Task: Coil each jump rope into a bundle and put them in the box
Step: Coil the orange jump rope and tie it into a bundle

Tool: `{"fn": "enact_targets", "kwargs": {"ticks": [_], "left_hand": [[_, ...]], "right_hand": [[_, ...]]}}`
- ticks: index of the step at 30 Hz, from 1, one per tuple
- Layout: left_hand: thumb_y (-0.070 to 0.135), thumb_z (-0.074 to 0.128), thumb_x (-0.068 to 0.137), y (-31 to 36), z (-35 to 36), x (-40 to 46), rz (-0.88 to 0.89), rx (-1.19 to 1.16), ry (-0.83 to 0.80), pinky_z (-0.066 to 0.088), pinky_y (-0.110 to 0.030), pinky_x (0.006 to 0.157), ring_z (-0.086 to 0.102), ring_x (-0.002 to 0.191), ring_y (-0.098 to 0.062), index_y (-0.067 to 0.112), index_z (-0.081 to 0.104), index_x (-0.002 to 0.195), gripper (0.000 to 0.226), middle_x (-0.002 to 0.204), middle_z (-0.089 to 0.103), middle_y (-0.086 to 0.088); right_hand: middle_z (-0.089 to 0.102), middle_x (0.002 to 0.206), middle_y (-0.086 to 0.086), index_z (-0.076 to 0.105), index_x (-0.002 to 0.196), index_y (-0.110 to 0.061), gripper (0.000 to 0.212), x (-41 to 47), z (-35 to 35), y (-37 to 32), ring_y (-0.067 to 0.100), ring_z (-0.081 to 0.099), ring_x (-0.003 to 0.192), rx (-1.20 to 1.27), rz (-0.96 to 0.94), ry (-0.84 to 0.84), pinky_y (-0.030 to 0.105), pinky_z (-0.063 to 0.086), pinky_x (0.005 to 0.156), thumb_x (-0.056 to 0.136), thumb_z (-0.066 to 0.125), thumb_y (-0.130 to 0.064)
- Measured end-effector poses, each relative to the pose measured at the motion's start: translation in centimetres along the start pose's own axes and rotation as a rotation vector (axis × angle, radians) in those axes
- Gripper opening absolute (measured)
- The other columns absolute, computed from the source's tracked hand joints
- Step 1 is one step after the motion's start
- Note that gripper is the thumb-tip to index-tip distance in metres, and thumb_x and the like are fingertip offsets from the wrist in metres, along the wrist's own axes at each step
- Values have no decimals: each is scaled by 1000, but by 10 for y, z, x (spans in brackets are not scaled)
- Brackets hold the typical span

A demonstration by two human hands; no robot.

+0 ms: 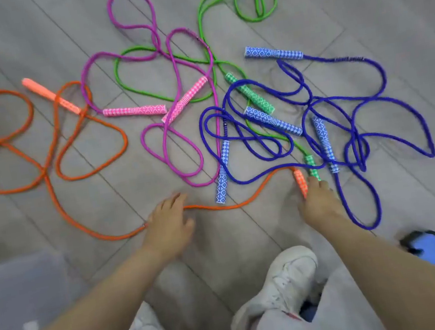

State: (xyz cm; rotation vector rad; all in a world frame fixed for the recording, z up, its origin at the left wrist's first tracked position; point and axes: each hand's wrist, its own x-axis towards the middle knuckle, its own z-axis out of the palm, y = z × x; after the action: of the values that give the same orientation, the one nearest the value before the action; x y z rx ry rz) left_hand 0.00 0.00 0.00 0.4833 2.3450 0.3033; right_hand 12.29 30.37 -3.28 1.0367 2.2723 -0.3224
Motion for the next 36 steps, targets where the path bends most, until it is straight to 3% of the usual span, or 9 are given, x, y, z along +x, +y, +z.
{"fn": "enact_targets", "kwargs": {"ticks": [6, 11, 15, 20, 24, 29, 31, 34, 36], "left_hand": [[43, 32, 70, 9, 33, -30, 41, -36, 153, 28, -38, 113, 38, 134, -25, 15, 43, 141, 77, 146, 43, -6], [52, 22, 61, 15, 40, -79, 3, -79, 166, 31, -41, 110, 40, 132, -26, 15, 45, 139, 89, 142, 47, -6], [47, 30, 67, 33, 16, -124, -12, -76, 120, 33, -39, 109, 42, 129, -26, 19, 44, 139, 78, 142, 46, -4], [36, 37, 73, 70, -47, -181, 78, -96, 187, 27, -26, 106, 43, 131, -24, 13, 46, 139, 70, 140, 50, -7], [22, 50, 94, 95, -85, -236, 136, -213, 237, 27, -15, 101, 43, 132, -14, 15, 47, 139, 46, 141, 50, 0], [30, 51, 95, 120, -115, -303, 212, -532, 330, 38, -28, 106, 53, 121, -11, 17, 55, 131, 39, 129, 59, 1], [33, 47, 99, 130, -126, -327, 251, -680, 388, 43, -27, 96, 58, 113, -12, 17, 61, 122, 31, 121, 65, -1], [34, 38, 102, 140, -138, -360, 281, -978, 406, 50, -14, 64, 68, 78, -5, 17, 63, 101, 31, 90, 72, 0], [31, 39, 102, 137, -140, -373, 296, -1076, 442, 51, -13, 57, 65, 62, -2, 19, 60, 91, 26, 78, 67, 2]], "right_hand": [[59, 120, 18, 46, 117, -8, 25, 5, 25, 14, 38, 58, 112, -28, -47, 48, 41, 47, 87, 93, 48, -13], [61, 113, 20, 45, 111, -7, 29, -28, 25, 20, 38, 58, 107, 203, -135, -54, 38, 43, 83, 91, 55, -25], [55, 96, 10, 45, 100, -13, 21, -72, -29, 9, 30, 55, 91, 314, -320, -116, 31, 37, 74, 91, 57, -29], [63, 100, 5, 61, 116, -18, 33, -136, -112, -22, 26, 62, 95, 271, -519, -148, 32, 51, 82, 83, 63, -14], [58, 85, -1, 62, 103, -22, 19, -218, -165, -42, 18, 57, 80, 348, -732, -56, 21, 42, 60, 86, 64, -14], [67, 87, -2, 65, 107, -23, 23, -325, -190, -44, 13, 60, 73, 582, -931, 88, 27, 50, 69, 84, 69, -20], [67, 85, -5, 66, 109, -26, 27, -358, -185, -41, 7, 60, 70, 671, -985, 127, 26, 51, 69, 83, 72, -25], [66, 87, -14, 67, 113, -30, 33, -397, -166, -39, 0, 60, 76, 635, -1064, 279, 22, 49, 71, 80, 72, -27], [65, 90, -14, 64, 116, -29, 34, -419, -154, -40, 3, 59, 79, 597, -1106, 364, 20, 46, 71, 83, 68, -25]]}}
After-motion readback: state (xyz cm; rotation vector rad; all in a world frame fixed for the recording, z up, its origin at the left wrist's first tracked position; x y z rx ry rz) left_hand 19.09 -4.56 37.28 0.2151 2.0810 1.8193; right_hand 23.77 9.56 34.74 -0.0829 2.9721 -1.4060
